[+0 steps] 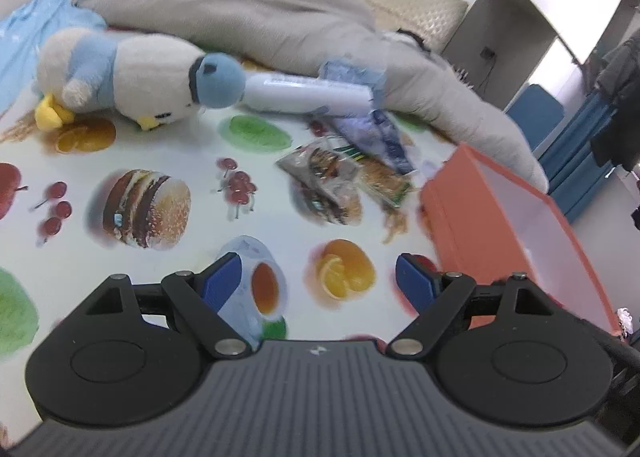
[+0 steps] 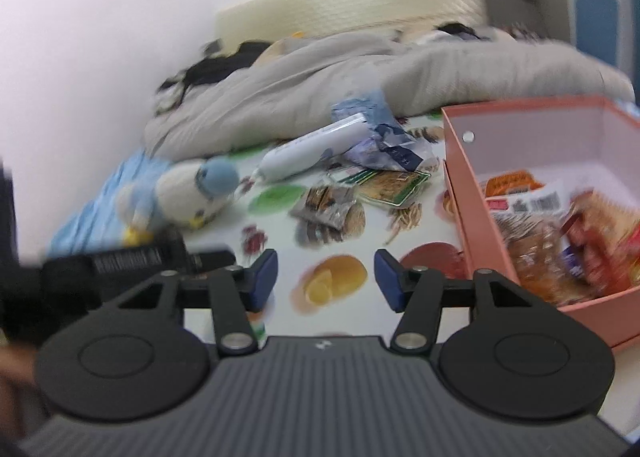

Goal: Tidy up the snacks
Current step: 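Withdraw both tools from the box back toward the snack pile, then grasp a green-labelled pastry pack with the right tool while the left tool grasps a black-labelled jerky pack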

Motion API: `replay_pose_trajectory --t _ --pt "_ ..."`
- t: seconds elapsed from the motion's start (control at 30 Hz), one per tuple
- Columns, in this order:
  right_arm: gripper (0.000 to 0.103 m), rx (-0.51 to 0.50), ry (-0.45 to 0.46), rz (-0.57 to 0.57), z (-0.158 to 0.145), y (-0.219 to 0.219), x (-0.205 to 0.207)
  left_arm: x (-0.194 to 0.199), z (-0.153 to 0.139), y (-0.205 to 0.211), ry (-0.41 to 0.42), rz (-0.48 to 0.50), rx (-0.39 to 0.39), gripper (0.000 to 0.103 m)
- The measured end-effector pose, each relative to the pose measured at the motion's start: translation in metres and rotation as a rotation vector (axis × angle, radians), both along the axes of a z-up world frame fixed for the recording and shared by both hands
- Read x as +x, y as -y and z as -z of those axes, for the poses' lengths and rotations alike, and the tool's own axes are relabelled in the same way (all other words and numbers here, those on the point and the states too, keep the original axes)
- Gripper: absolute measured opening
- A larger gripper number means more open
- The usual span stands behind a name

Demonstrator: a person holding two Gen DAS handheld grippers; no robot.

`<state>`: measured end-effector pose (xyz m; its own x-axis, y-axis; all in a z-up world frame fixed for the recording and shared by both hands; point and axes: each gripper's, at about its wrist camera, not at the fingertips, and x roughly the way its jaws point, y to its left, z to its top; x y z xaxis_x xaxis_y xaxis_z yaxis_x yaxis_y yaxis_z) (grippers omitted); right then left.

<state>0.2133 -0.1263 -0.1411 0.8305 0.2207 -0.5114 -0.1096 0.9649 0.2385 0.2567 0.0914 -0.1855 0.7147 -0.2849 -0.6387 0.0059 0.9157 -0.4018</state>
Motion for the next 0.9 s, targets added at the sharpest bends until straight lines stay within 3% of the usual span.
replay_pose_trajectory --t 0.2,0.37,0.47,0.63,0.77,0.9 --pt "0.055 0.073 0.036 0.123 0.011 -0.013 0.046 0.063 0.038 -0.008 -0.001 0.070 -0.016 0.086" --pt "0.048 0.079 -0.011 0.235 0.040 -0.017 0.096 0.105 0.062 -0.008 0.012 0.088 -0.024 0.086" --pt "0.048 -0.009 0.020 0.283 0.051 -0.022 0.115 0.130 0.068 -0.007 0.025 0.119 -0.017 0.086" --pt "0.048 -0.027 -0.013 0.321 0.071 -0.015 0.143 0.166 0.068 0.002 0.057 0.174 0.026 0.086" --pt "0.048 -0.090 -0.003 0.376 0.085 -0.011 0.161 0.184 0.066 0.014 0.134 0.141 0.131 0.086" --pt "0.048 -0.108 0.008 0.391 0.097 -0.010 0.174 0.209 0.070 0.026 0.135 0.208 0.139 0.087"
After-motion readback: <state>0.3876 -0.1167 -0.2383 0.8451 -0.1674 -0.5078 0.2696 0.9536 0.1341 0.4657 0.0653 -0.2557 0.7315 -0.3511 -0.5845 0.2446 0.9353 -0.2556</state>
